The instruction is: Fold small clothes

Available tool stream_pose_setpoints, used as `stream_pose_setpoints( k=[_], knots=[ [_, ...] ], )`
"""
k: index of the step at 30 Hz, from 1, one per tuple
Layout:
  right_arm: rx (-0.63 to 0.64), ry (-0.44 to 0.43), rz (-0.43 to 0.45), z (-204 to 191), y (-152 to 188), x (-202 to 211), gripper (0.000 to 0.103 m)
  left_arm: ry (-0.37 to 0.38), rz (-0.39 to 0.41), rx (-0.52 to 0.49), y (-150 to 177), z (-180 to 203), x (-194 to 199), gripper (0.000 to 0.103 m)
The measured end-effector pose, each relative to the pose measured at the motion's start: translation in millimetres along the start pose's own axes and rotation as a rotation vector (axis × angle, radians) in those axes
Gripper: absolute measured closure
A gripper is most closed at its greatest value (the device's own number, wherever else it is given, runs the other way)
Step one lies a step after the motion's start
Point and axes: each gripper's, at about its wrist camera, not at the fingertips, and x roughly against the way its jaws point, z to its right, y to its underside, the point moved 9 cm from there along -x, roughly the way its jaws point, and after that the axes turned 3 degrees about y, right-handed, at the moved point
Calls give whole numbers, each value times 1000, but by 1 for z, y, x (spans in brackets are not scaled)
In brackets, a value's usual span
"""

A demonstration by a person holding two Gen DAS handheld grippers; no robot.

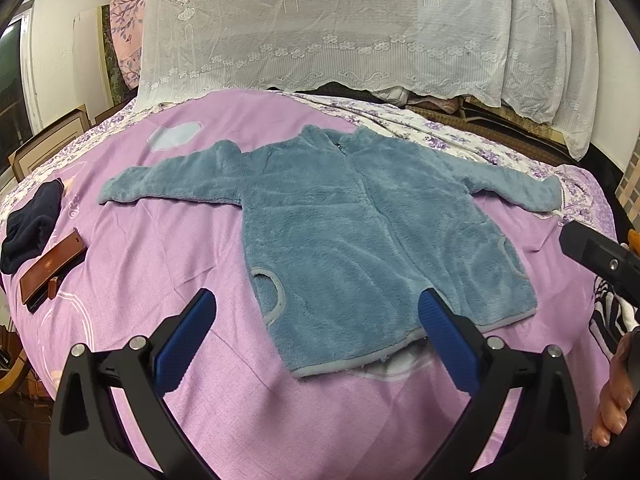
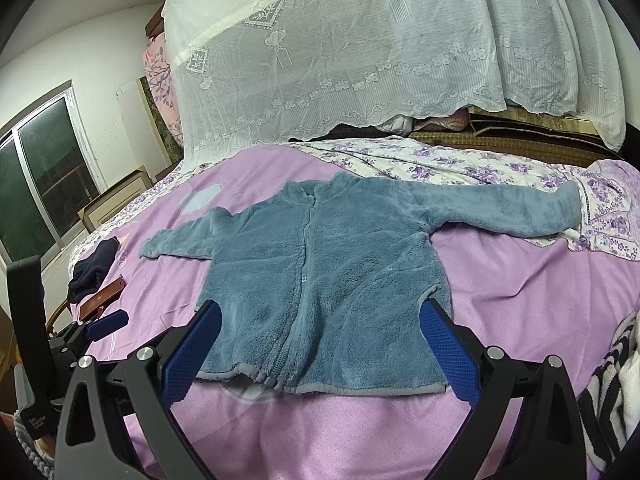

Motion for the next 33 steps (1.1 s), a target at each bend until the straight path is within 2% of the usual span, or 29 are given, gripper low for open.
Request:
stream_pose_setpoints(
  k=[21,33],
  knots=[
    [-4,0,-1,2,1,-1,3,0,-2,1,1,0,0,4],
    [-13,10,0,7,4,-4,3,1,-31,12,6,-10,-8,4]
  ],
)
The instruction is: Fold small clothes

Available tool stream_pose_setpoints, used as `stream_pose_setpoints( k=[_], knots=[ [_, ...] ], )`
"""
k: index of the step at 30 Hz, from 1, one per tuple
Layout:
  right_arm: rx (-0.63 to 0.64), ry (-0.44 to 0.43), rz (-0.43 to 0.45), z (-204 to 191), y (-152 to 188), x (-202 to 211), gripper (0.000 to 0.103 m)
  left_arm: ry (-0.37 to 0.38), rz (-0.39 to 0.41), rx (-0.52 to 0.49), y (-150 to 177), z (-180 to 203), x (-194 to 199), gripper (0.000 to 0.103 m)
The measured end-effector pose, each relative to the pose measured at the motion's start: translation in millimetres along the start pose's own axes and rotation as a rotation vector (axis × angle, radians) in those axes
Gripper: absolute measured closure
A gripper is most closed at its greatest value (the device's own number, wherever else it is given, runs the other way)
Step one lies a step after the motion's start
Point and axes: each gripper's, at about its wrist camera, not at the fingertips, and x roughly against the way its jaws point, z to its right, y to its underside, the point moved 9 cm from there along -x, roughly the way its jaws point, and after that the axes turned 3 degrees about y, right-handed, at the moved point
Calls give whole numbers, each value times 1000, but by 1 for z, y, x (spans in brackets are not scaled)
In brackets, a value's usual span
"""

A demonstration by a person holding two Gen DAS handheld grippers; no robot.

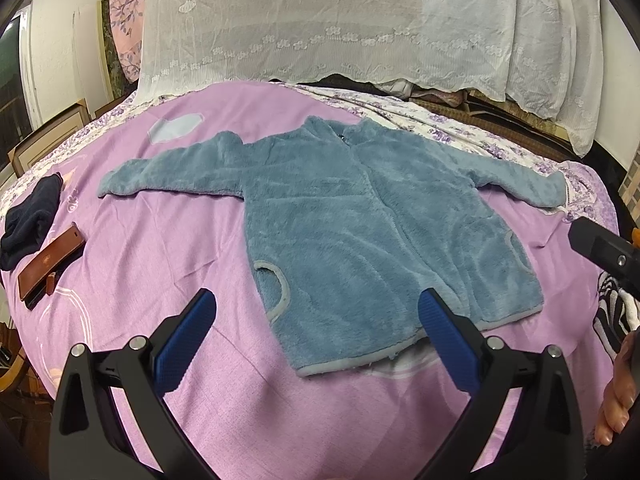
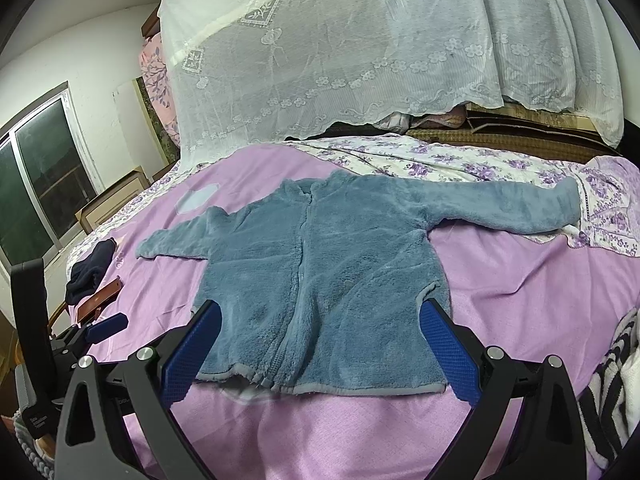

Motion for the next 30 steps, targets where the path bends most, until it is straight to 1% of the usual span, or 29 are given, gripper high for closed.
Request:
stream_pose_setpoints(
  k=[8,17,25,30],
  knots=[
    [-30,34,-18,9,6,-16,3,-14,-30,13,2,-12,-17,4],
    [-61,74,-75,22,14,-41,3,-27,-77,55,4,-35,-44,4],
    [-82,77,-90,32,19,-59,3,-50,-66,67,-7,-57,-63,4],
    [-99,74,-95,38,21,-69,3,-52,-76,59,-16,-67,-77,4]
  ],
)
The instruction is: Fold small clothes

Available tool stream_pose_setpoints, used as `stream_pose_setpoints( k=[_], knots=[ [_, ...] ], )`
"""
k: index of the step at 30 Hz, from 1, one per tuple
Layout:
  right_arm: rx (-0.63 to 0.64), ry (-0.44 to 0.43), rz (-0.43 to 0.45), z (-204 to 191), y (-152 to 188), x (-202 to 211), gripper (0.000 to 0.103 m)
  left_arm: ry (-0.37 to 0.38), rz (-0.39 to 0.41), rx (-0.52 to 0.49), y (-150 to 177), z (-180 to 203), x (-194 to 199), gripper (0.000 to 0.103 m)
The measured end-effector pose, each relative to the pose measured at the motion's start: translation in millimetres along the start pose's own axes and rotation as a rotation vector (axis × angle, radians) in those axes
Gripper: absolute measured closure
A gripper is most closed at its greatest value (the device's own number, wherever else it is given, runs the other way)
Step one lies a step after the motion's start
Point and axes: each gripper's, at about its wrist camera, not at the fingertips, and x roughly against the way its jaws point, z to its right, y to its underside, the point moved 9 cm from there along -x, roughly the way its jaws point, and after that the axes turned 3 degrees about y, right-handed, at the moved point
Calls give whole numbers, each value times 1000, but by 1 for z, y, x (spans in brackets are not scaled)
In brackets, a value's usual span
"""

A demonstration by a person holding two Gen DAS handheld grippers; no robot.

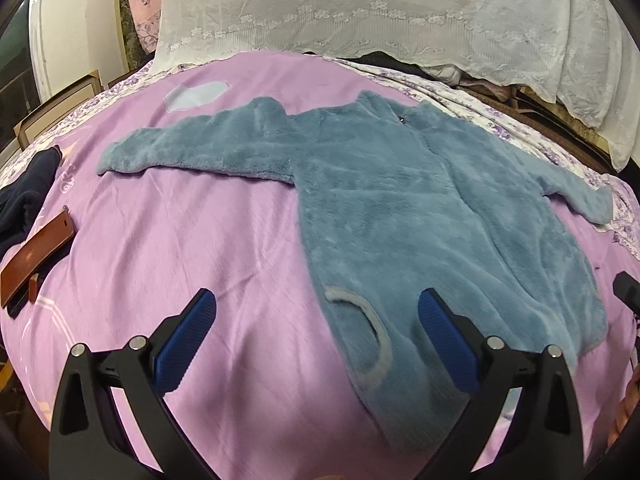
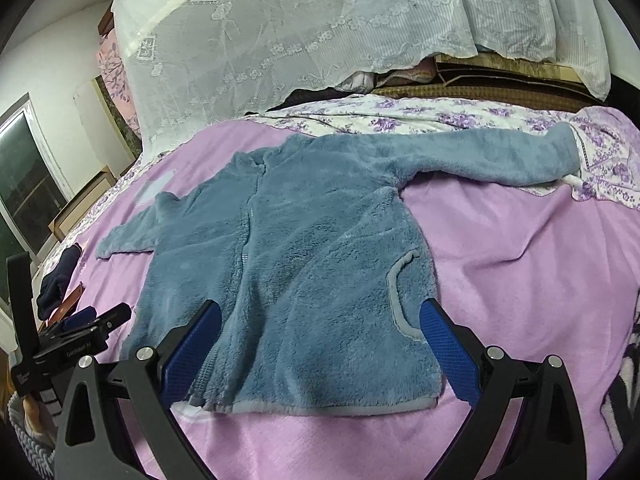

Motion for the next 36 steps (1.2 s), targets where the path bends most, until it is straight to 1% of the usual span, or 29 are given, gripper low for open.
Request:
stream_pose_setpoints(
  k=[2,3,6,7,10,11,12,14,15,16,17,18,19,20,22,23,24,25,26,27,30,31,32,33,34,35,36],
  knots=[
    [-10,0,3,4,0,-3,3,20,-7,-9,-6,-3,-7,4],
    [-22,-4,2,6,-1,-5,3,41,-18,-7,-10,-6,-12,4],
    [-75,-24,5,15,-4,-8,3,116,-76,43,-20,-22,-33,4],
    [-99,-34,9,19,-5,-9,3,154,-122,88,-24,-35,-46,4],
    [-188,-70,10,34,-11,-13,3,207,-206,202,-33,-70,-76,4],
    [-229,-82,1,40,-14,-16,3,224,-219,242,-39,-86,-86,4],
    [-255,-92,-9,45,-16,-18,3,235,-223,261,-42,-94,-90,4],
    [-307,-110,-30,54,-20,-25,3,325,-220,354,-58,-117,-96,5],
    [-327,-113,-37,58,-23,-29,3,345,-210,389,-63,-124,-95,5],
    [-339,-108,-41,63,-26,-32,3,367,-186,450,-76,-137,-95,5],
    [-349,-100,-44,68,-30,-35,3,369,-156,488,-88,-149,-96,5],
    [-363,-86,-37,75,-38,-39,3,350,-122,506,-101,-161,-98,5],
    [-379,-76,-25,82,-44,-41,3,290,-71,514,-117,-181,-101,4],
    [-403,-69,-11,89,-50,-42,3,244,-32,520,-128,-195,-103,4],
    [-472,-79,25,105,-64,-45,3,187,25,545,-144,-222,-113,4],
    [-500,-84,40,112,-69,-47,3,183,16,559,-145,-231,-124,4],
    [-534,-78,57,123,-74,-51,3,203,-7,584,-141,-239,-137,5],
    [-559,-68,69,133,-76,-55,3,256,-14,625,-132,-244,-153,5],
    [-593,-61,74,144,-77,-60,3,260,37,610,-134,-243,-149,4],
    [-622,-61,74,153,-77,-63,3,259,54,605,-134,-242,-146,4],
    [-746,-59,75,179,-76,-75,3,231,43,580,-134,-235,-148,4],
    [-776,-55,80,187,-78,-78,4,230,46,592,-135,-237,-146,5],
    [-789,-50,86,191,-79,-78,4,229,54,608,-138,-237,-147,7],
    [-798,-36,100,198,-84,-80,5,220,67,626,-138,-242,-145,23],
    [-802,-18,113,204,-88,-81,8,185,75,638,-133,-250,-144,35],
    [-806,-2,123,210,-92,-83,10,167,72,644,-131,-259,-145,54],
    [-817,2,143,218,-98,-87,15,165,68,659,-130,-265,-147,68]
  ],
)
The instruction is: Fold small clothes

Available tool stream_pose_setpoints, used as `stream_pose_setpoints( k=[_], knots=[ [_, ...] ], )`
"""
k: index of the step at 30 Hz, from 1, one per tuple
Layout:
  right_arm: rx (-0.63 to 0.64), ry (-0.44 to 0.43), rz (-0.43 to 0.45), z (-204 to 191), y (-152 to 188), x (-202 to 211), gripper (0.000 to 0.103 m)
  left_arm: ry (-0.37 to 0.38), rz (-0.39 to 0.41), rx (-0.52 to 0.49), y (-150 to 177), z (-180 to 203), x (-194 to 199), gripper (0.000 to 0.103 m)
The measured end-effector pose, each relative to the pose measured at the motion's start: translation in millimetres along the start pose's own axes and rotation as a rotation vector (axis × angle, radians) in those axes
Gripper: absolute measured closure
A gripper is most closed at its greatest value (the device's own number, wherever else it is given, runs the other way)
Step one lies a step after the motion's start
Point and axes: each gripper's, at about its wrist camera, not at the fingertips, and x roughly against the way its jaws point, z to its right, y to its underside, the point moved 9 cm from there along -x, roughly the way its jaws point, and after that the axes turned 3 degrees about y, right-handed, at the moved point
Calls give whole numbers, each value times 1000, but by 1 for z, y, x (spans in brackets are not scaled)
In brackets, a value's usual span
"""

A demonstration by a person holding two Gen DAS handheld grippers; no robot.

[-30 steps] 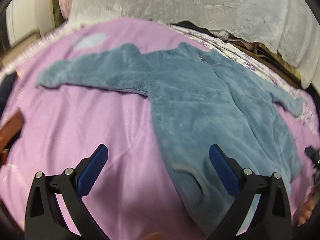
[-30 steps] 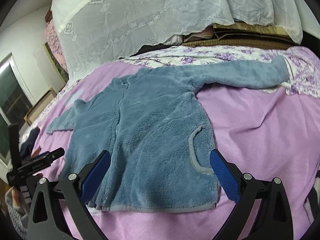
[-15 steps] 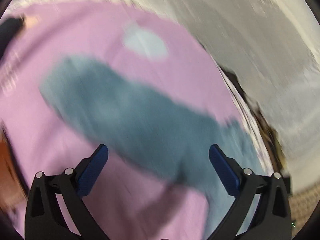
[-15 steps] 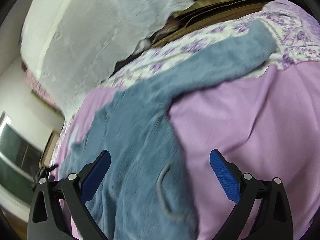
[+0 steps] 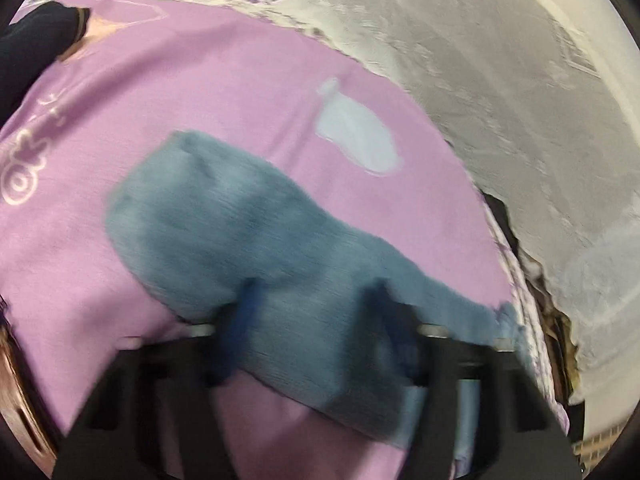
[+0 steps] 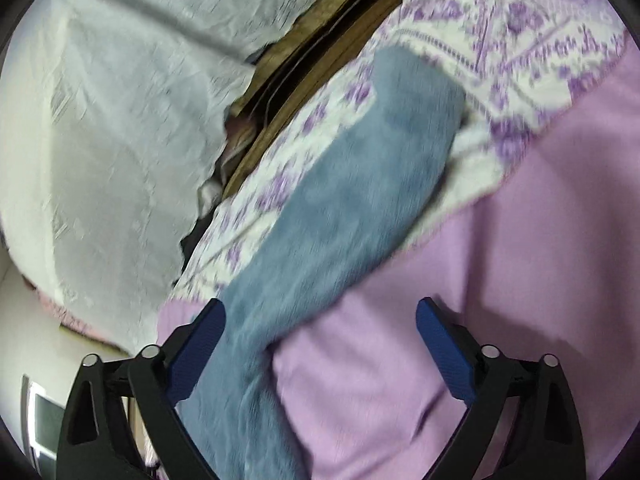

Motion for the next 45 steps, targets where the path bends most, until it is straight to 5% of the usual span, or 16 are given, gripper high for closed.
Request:
stream_pose_setpoints(
  k=[3,6,8,10,14,16,18,19,23,27,34,39,41,45],
  knots=[
    [-50,5,27,7,-22,-16,27,-5,5,74,-10,-21,-3,93],
    [-116,27,75,24,-46,-30,45,-11,22,119,-17,-35,-2,103],
    [-134,23,104,32,-58,-33,62,-30,36,116,-21,-39,0,103],
    [-101,2,125,36,-67,-34,98,-82,66,82,-24,-39,5,103],
    [-136,-8,124,53,-68,-35,94,-187,75,29,-19,-36,19,102],
    [-247,-34,145,70,-59,-26,71,-204,66,-12,-7,-28,35,92],
    [-311,-83,206,78,-62,-8,51,-215,84,-127,10,-6,57,46],
    [-303,-86,226,78,-64,-3,49,-224,102,-167,16,3,65,38],
    [-233,-25,258,74,-65,-1,49,-178,175,-358,40,68,90,35],
    [-355,10,264,107,-62,-9,66,-29,71,-521,80,166,63,26],
    [-232,20,257,86,-70,-31,57,110,-128,-750,184,324,-21,23],
    [-156,51,248,77,-64,-43,61,143,-330,-721,263,382,-86,23],
    [-155,21,277,71,-67,-38,94,119,-369,-710,287,391,-107,23],
    [-126,-40,376,54,-75,-10,96,39,-348,-796,320,395,-131,19]
  ],
)
